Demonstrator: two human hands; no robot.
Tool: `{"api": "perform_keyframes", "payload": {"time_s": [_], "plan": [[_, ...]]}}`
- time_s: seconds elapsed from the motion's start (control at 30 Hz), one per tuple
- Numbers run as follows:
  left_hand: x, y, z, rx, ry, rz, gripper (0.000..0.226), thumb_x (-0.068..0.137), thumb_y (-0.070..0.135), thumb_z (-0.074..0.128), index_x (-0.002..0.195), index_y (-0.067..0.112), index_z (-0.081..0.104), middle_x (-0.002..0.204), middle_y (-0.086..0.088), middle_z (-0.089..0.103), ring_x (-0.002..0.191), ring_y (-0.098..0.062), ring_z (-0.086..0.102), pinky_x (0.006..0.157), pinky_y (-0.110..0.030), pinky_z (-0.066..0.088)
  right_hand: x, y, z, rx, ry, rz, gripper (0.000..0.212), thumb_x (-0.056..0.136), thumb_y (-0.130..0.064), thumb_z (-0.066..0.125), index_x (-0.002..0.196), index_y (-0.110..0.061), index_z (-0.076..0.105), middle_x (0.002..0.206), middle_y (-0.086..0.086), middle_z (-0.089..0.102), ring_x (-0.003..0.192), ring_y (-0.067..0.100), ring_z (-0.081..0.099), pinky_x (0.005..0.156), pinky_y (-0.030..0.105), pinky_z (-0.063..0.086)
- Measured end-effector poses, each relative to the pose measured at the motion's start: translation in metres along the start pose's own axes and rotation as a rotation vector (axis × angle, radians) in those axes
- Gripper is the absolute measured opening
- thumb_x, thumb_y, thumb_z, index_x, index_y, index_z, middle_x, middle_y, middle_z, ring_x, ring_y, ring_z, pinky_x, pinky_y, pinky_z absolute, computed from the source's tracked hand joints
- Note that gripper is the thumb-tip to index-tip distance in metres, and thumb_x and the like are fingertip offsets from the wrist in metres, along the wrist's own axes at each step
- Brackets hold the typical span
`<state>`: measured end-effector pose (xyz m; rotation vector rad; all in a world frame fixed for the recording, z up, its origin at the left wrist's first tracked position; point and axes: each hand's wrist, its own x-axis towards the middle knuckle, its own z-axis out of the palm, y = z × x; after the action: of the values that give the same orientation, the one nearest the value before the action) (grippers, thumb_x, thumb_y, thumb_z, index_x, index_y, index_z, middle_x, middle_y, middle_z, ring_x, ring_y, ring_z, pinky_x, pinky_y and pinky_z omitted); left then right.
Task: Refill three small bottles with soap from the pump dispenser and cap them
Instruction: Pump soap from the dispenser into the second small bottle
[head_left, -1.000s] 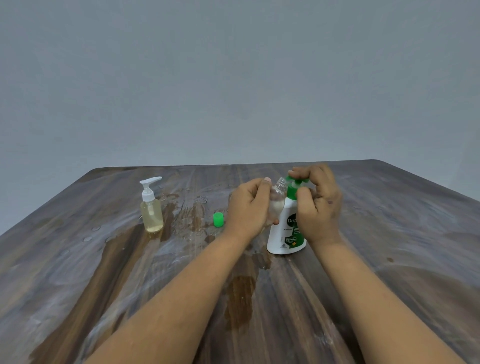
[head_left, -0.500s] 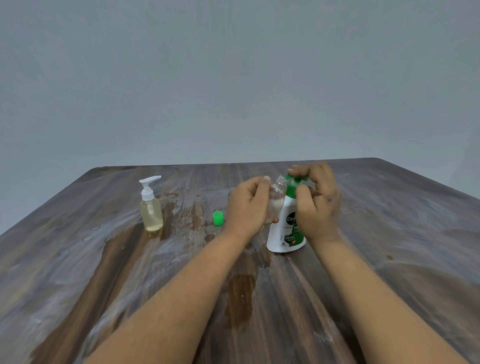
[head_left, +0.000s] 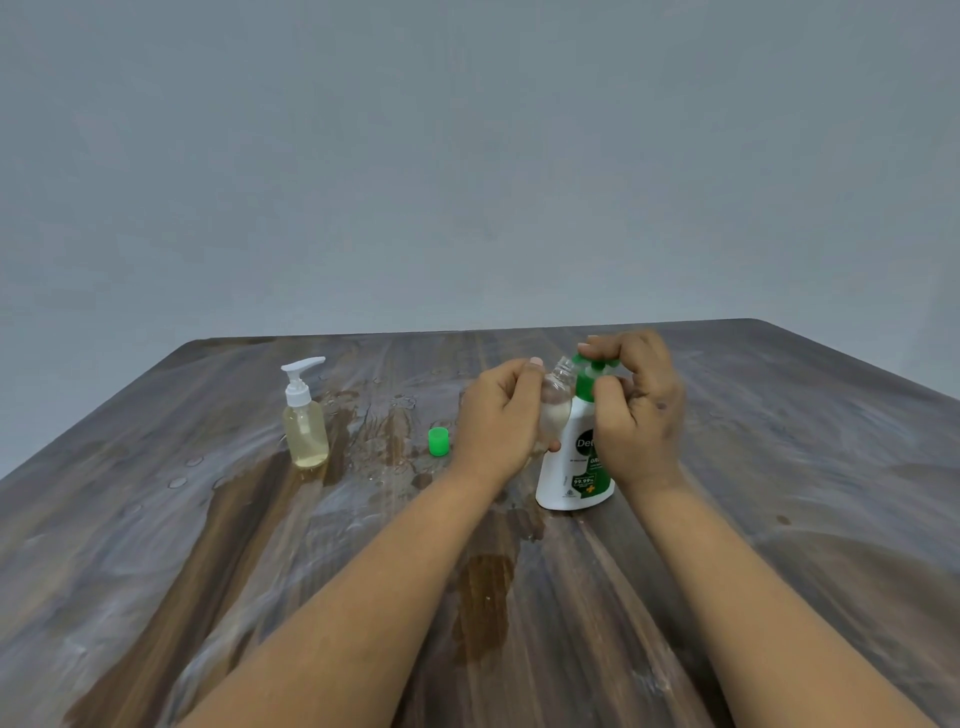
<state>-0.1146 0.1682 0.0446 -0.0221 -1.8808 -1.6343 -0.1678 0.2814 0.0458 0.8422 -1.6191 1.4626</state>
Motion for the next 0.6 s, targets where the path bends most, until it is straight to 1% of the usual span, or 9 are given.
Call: {"api": "perform_keyframes", "payload": {"time_s": [0.07, 0.13, 0.2, 0.33, 0.4, 0.47, 0.53, 0.6], "plan": [[-0.0002, 0.0002, 0.0000, -0.005, 0.004, -0.007, 0.045, 0.102, 0.023, 0.047, 0.058, 0.018, 0.055, 0.054, 0.011, 0.059, 0.047, -0.014, 0.058, 0.040, -0.025, 0.049, -0.0004, -0.0011, -0.0005, 0.006, 0.003, -0.013, 0.029, 0.072, -0.008, 0.041, 0.087, -0.006, 0.065, 0.091, -0.004, 0.058, 0.089, 0.000, 0.056, 0.074, 0.016, 0.045], [0.0001, 0.0007, 0.0001, -0.012, -0.002, -0.014, 0.044, 0.102, 0.024, 0.047, 0.060, 0.017, 0.057, 0.050, 0.013, 0.057, 0.044, -0.008, 0.055, 0.041, -0.027, 0.051, -0.0007, -0.0022, -0.0015, 0.016, -0.001, -0.035, 0.033, 0.072, -0.011, 0.040, 0.094, -0.009, 0.065, 0.093, -0.008, 0.058, 0.091, 0.006, 0.058, 0.074, 0.020, 0.046], [0.0005, 0.0008, 0.0001, -0.015, -0.009, -0.015, 0.043, 0.103, 0.024, 0.047, 0.061, 0.017, 0.057, 0.048, 0.014, 0.055, 0.041, -0.005, 0.053, 0.043, -0.030, 0.052, -0.0004, -0.0024, -0.0023, 0.023, -0.007, -0.037, 0.035, 0.072, -0.013, 0.039, 0.096, -0.012, 0.064, 0.094, -0.010, 0.058, 0.091, 0.005, 0.058, 0.076, 0.018, 0.045], [-0.0004, 0.0015, -0.0006, -0.022, -0.011, -0.005, 0.043, 0.103, 0.023, 0.046, 0.061, 0.017, 0.057, 0.049, 0.014, 0.056, 0.044, -0.005, 0.055, 0.042, -0.027, 0.051, 0.0000, -0.0010, -0.0012, 0.024, -0.009, -0.017, 0.031, 0.071, -0.014, 0.040, 0.089, -0.012, 0.064, 0.092, 0.000, 0.060, 0.091, -0.004, 0.055, 0.076, 0.012, 0.042], [-0.0004, 0.0016, -0.0009, -0.020, -0.013, 0.001, 0.042, 0.103, 0.023, 0.046, 0.063, 0.015, 0.058, 0.051, 0.014, 0.057, 0.046, -0.005, 0.056, 0.040, -0.025, 0.050, 0.0000, -0.0004, -0.0004, 0.017, -0.011, -0.008, 0.028, 0.071, -0.013, 0.040, 0.085, -0.011, 0.064, 0.091, 0.003, 0.061, 0.090, -0.004, 0.055, 0.076, 0.012, 0.043], [-0.0004, 0.0016, -0.0006, -0.014, -0.015, 0.002, 0.041, 0.103, 0.023, 0.046, 0.065, 0.014, 0.059, 0.051, 0.014, 0.058, 0.046, -0.004, 0.057, 0.040, -0.025, 0.050, -0.0001, -0.0002, -0.0003, 0.015, -0.010, -0.001, 0.028, 0.071, -0.012, 0.040, 0.084, -0.010, 0.064, 0.090, 0.003, 0.061, 0.090, -0.003, 0.055, 0.075, 0.013, 0.043], [-0.0002, 0.0014, -0.0006, -0.009, -0.014, 0.000, 0.042, 0.103, 0.023, 0.046, 0.064, 0.014, 0.059, 0.053, 0.013, 0.059, 0.048, -0.005, 0.057, 0.042, -0.029, 0.052, -0.0005, -0.0006, -0.0008, 0.011, -0.008, -0.010, 0.030, 0.071, -0.012, 0.040, 0.088, -0.009, 0.065, 0.091, 0.001, 0.060, 0.090, -0.001, 0.055, 0.075, 0.016, 0.044], [0.0006, 0.0002, -0.0010, 0.009, -0.009, 0.009, 0.043, 0.103, 0.024, 0.046, 0.062, 0.015, 0.059, 0.054, 0.012, 0.058, 0.052, -0.012, 0.058, 0.046, -0.036, 0.055, -0.0010, -0.0012, -0.0014, 0.014, -0.011, -0.024, 0.032, 0.071, -0.008, 0.042, 0.093, -0.011, 0.064, 0.093, -0.002, 0.059, 0.091, 0.000, 0.056, 0.076, 0.016, 0.045]]}}
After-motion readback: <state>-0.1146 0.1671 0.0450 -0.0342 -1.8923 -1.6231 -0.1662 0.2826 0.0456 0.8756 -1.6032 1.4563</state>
